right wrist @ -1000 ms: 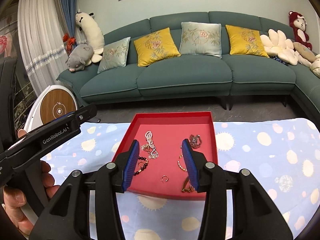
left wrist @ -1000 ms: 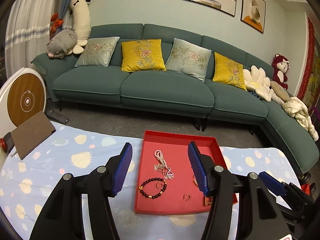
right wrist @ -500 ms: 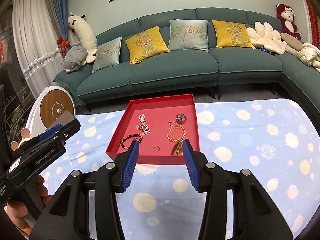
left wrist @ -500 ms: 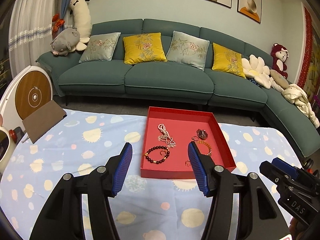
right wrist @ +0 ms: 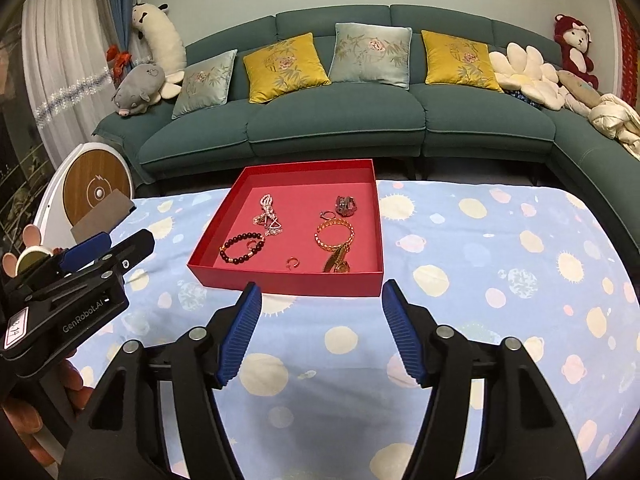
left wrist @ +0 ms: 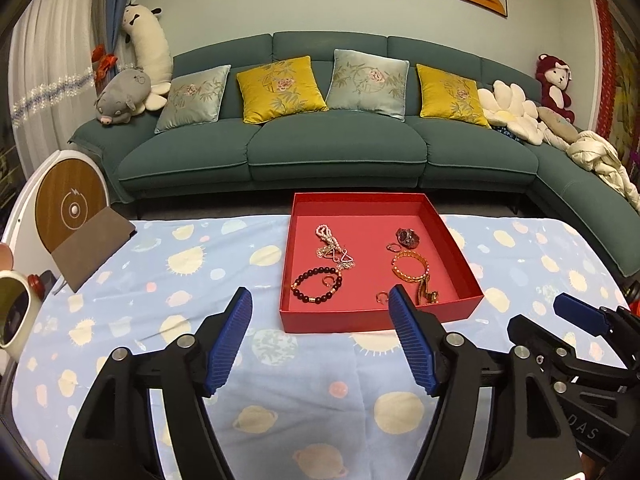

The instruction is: Organize jewelry

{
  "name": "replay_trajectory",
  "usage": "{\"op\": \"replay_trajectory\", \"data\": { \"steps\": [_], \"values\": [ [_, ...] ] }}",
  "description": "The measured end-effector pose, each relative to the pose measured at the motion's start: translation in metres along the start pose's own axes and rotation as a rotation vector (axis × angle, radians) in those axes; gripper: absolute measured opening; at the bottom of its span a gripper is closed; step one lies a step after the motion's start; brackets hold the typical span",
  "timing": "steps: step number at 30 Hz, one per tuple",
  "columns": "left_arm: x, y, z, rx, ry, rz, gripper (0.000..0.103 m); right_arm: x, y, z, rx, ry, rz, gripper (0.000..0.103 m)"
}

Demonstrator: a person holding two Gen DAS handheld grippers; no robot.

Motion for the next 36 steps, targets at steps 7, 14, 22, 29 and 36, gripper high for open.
{"op": "replay_trajectory", "data": {
  "steps": [7,14,22,29,36],
  "values": [
    [-0.004,-0.006,0.003,-0.006,0.005,-0.005,0.071,-0.007,0.007,-0.003,-0.013,0.012,0.026,0.065],
    [-0.007,-0.007,0.003,0.006,0.011,-0.007,0.072,-0.010,0.014,-0.001,-0.045,0.007,0.072,0.067],
    [-0.009,0.004,-0.003,0.029,0.027,0.018,0.073,-0.008,0.009,0.004,-0.046,-0.006,0.055,0.070],
    [-0.012,-0.001,0.000,0.037,0.016,-0.016,0.074,-0.009,0.009,0.003,-0.045,0.001,0.064,0.070],
    [-0.015,-0.004,0.001,0.042,0.008,-0.036,0.076,-0.009,0.011,0.002,-0.045,0.002,0.068,0.070]
  ]
}}
Point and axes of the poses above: each gripper's, at about its wrist camera, not at the fingertips, and z roughly against the way its jaws point, y to its left, x to its top, the point moved 3 cm from there along -z, roughly the way its jaws point, and after that the axes turned 15 degrees about x, right-handed, at the moved point
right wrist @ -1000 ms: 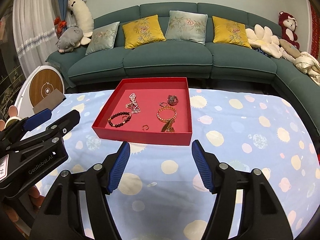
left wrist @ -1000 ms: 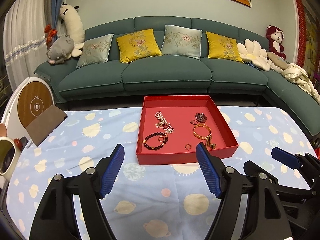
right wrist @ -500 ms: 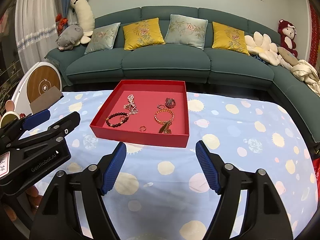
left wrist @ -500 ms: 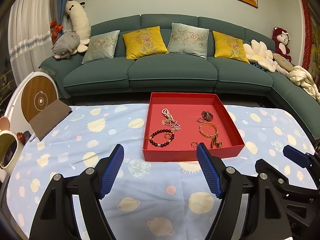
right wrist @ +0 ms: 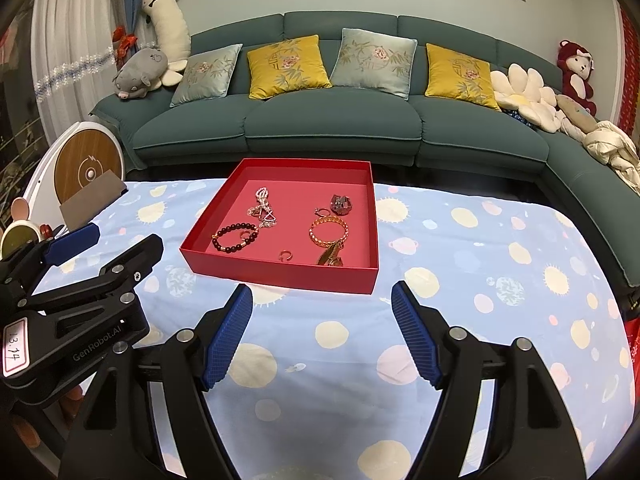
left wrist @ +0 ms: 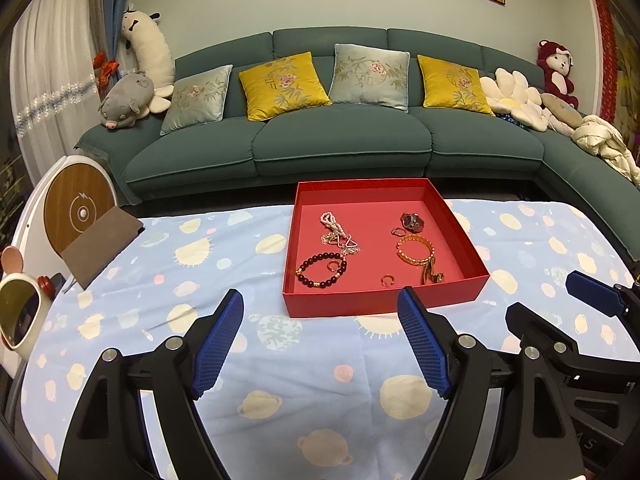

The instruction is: Organize jewelry

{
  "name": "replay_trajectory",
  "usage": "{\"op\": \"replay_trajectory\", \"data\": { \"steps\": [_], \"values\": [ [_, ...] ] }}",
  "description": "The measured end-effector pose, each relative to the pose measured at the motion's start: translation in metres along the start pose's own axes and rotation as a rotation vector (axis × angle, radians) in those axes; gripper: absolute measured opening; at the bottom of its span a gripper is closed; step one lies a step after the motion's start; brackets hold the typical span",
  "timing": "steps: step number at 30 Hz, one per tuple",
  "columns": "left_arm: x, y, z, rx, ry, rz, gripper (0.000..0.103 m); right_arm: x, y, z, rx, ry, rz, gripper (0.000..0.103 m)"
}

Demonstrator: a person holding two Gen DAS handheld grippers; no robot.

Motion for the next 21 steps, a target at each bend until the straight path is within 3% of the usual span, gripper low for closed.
{"op": "replay_trajectory", "data": {
  "steps": [13,21],
  "values": [
    [-0.0021,-0.0019,0.0007,-0.015,-0.003,-0.011,0.077,-0.0002,-0.0001,0.0012,-0.008,-0.005,-0.007,0.070],
    [-0.0037,-0.0032,0.0030,0.022,-0.025,-0.032,0.081,-0.0016,0.0009,0.0002,-0.012,0.002,0.000,0.070]
  ]
}}
Point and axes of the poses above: each gripper's, at about its wrist camera, not at the fingertips, and z roughly against the way its jaws point, y to its left, x to its top, the point moved 3 cm from there along -z, roughly the way its jaws point, and after that the axes turned 15 degrees about x, right-handed, at the moved point
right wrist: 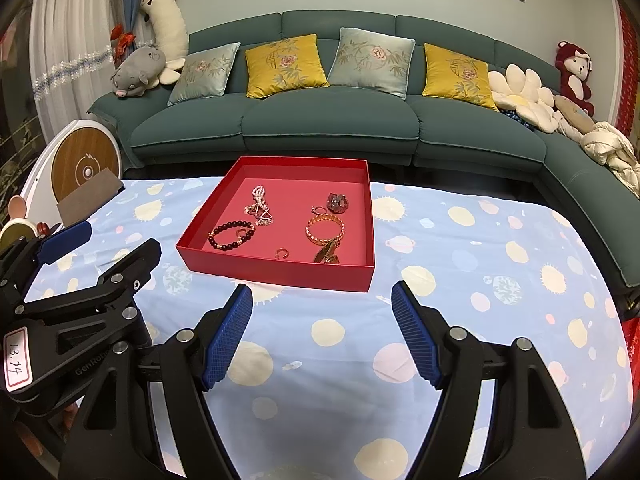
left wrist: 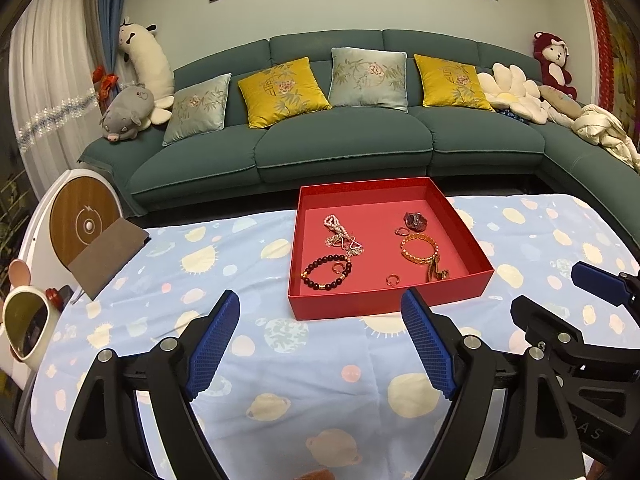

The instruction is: Organize jewelry

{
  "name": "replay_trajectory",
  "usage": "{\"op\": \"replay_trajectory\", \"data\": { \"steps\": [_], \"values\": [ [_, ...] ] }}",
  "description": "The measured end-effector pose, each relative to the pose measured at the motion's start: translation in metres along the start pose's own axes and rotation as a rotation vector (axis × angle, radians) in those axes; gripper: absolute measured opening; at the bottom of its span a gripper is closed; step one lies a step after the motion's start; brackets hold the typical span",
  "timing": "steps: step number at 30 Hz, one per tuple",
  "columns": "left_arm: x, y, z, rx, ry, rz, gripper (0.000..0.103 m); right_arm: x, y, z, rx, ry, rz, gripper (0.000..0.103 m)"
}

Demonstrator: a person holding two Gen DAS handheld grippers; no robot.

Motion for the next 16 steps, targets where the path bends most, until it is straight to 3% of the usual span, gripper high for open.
{"op": "replay_trajectory", "data": {
  "steps": [16],
  "values": [
    [-0.0022,0.0024,-0.0008,0.006,0.012,0.008,0.082,-0.0011,0.0007,-0.0002,-0.001,-0.002,0.001,0.070]
  ]
}}
Point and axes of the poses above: each gripper's, at about its wrist camera, not at the fingertips, and z roughly against the way its jaws point, y to its left, x to its top, the point moved 3 cm from there along -z, roughly the way its jaws point, and after that the axes turned 15 degrees about x, right-handed, at the moved point
